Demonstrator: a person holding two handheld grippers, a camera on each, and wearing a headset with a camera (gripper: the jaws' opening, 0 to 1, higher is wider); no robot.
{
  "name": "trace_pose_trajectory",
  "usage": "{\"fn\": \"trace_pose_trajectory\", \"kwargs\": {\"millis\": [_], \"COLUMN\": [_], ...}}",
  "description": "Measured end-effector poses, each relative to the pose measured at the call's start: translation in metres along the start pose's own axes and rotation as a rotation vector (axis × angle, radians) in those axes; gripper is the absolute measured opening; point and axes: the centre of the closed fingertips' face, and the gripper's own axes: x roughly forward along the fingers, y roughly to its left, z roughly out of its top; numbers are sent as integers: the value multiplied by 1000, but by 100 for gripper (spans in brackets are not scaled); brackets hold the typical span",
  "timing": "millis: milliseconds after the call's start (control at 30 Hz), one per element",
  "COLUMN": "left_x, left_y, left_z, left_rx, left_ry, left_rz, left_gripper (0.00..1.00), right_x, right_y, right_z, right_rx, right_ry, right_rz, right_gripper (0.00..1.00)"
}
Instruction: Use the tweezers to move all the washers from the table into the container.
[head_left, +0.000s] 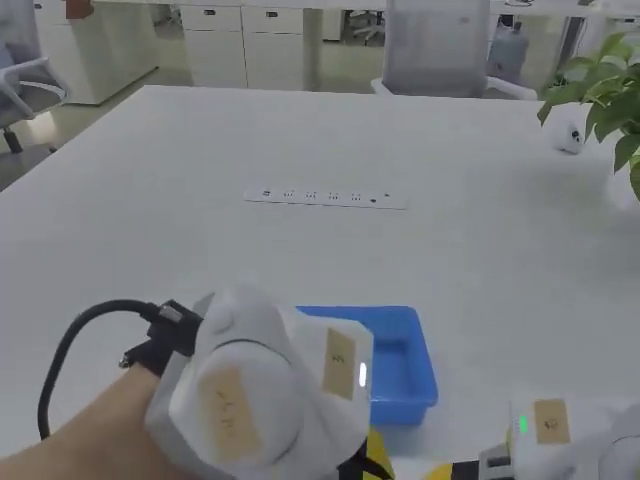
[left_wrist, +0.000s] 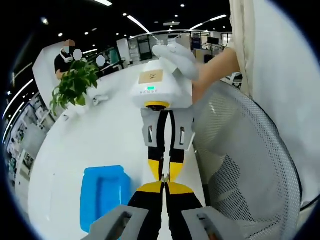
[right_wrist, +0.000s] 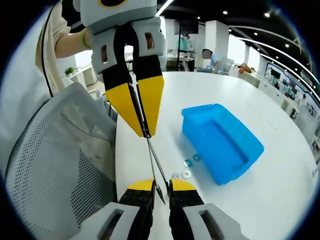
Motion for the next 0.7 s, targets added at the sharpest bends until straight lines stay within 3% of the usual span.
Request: {"fn": "trace_pose_trajectory", "kwargs": {"millis": [467, 700], "left_x": [9, 19], "left_y": [2, 4], "left_z": [5, 17], "left_rx": [42, 33], "left_ry": [32, 43], "left_rz": [-20, -56], "left_gripper": [0, 0], "right_x": [7, 4], "right_y": [0, -2], "right_z": [-3, -5], "right_rx": [-7, 47], "right_ry": [9, -11], "right_rz": [-5, 9], "right_gripper": [6, 9]}}
